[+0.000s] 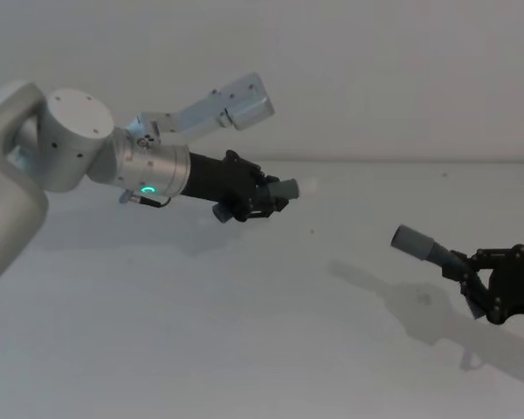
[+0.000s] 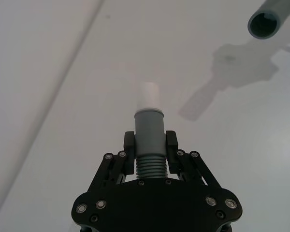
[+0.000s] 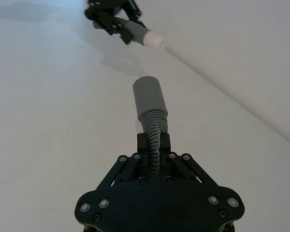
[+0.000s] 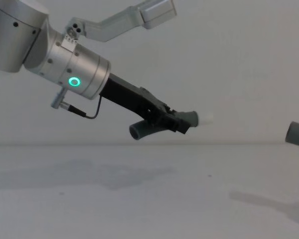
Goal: Use both hands to pick up one end of the pipe from the table, align the ends, and insert them.
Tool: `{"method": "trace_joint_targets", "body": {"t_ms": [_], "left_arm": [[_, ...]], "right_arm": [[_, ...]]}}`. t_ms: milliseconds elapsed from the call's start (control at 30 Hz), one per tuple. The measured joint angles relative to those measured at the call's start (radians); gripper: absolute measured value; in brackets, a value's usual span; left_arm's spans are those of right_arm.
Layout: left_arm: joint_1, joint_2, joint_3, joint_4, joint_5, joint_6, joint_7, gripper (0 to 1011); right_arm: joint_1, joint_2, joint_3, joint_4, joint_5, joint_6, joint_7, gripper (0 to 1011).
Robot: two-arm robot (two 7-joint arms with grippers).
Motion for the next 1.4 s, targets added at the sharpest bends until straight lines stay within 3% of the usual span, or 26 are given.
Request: {"method": "trace_joint_targets", "body": {"t_ms": [300,600,933,1400], "left_arm": [[-0.028,0.054,0.032,-0.016,-0.024,0.021,-0.130,355],[-0.047,0.075,0.053,-0.029,-0.039,0.031,-0.198,355],[-0.070,0.076,0.079,-0.035,-0.053,0.028,-0.259,355],[-0.082,0.079,0.105,-0.053,-0.074,0.028,-0.314,355]], "right_arm": [[-0.006,0.038,-0.013,0.003,0.004,-0.136,0.098,116],[-0.022,0.069,-0.025,-0.029,-0.031,-0.199,0.122,116],[-0.039,0.086,-0.036,-0.065,-0.084,-0.202,0.090,116],[-0.052,0.092,-0.054,-0.104,-0.142,-0.164,0.024,115]]}}
